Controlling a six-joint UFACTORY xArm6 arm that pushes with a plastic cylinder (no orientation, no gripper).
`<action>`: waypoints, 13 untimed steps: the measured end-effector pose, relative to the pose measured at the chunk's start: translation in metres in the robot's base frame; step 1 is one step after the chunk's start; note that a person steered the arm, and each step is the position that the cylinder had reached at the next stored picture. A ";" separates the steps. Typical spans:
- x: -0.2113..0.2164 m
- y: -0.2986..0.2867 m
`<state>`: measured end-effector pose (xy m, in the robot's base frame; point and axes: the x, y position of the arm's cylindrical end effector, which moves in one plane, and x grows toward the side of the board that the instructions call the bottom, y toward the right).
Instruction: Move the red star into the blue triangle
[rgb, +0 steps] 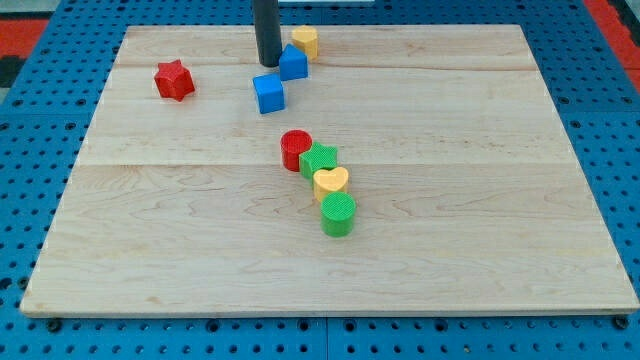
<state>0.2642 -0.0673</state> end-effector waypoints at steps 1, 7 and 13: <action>0.000 -0.002; 0.039 -0.189; 0.044 -0.048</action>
<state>0.3084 -0.1154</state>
